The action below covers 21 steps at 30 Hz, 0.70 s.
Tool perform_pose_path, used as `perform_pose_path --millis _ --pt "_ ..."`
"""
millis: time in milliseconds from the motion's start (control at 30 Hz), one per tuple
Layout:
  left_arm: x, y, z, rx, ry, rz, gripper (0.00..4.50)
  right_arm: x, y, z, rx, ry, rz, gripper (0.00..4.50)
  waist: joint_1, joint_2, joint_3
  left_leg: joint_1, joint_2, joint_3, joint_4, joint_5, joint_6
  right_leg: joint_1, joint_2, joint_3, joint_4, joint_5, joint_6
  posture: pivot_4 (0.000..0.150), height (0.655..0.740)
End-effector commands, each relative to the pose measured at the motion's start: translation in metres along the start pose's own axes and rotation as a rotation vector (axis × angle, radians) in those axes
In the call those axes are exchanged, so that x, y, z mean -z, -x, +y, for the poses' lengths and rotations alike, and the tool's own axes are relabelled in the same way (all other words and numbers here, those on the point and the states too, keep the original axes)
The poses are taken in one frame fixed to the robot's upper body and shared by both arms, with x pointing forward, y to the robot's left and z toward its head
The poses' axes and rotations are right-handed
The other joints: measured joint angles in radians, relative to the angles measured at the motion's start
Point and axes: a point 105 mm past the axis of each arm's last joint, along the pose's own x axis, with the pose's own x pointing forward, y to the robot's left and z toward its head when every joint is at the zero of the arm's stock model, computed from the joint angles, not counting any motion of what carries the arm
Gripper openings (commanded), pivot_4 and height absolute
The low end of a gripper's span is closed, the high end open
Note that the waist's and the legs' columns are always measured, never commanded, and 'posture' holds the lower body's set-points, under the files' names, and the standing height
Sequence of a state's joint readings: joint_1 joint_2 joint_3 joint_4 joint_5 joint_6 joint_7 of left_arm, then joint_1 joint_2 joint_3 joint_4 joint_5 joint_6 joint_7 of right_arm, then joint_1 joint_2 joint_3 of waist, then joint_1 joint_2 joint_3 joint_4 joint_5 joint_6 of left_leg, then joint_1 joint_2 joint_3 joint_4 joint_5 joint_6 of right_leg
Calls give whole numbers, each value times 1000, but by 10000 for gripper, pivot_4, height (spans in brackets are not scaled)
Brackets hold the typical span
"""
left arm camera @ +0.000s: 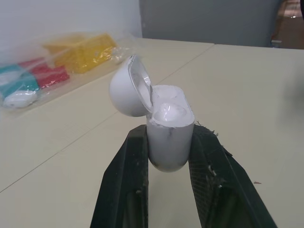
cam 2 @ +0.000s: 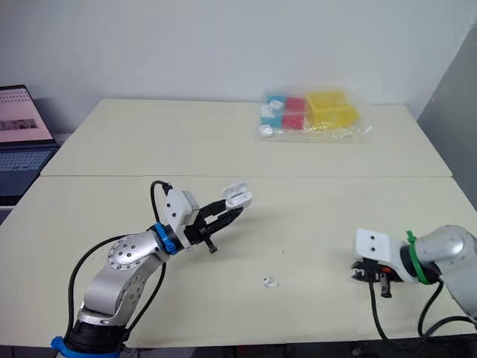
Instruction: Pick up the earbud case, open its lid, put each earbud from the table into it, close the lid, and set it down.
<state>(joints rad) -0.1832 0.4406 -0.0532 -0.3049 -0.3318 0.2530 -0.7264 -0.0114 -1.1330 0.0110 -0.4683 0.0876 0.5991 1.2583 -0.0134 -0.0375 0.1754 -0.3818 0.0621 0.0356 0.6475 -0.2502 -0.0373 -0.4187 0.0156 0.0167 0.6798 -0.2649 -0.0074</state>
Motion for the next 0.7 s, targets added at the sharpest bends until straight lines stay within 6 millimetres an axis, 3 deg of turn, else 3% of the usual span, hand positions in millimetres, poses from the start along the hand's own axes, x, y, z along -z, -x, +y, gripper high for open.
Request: perform_pose_path --millis 33,433,700 --pt "-13 -1 2 16 -37 -36 7910 -2 2 -12 79 52 -3 3909 -5 0 0 0 0 0 0 0 0 0 0 0 0 0 0 1500 7389" --pt "-10 4 0 21 -40 -16 7910 5 -12 -16 35 86 27 3909 -13 0 0 -1 0 0 -1 0 0 0 1 0 -1 -1 -1 1500 7389" --pt "-10 4 0 21 -41 -12 7910 3 -11 -21 25 65 4 32054 -13 0 0 -1 0 0 -1 0 0 0 1 -1 0 -1 -1 1500 7389"
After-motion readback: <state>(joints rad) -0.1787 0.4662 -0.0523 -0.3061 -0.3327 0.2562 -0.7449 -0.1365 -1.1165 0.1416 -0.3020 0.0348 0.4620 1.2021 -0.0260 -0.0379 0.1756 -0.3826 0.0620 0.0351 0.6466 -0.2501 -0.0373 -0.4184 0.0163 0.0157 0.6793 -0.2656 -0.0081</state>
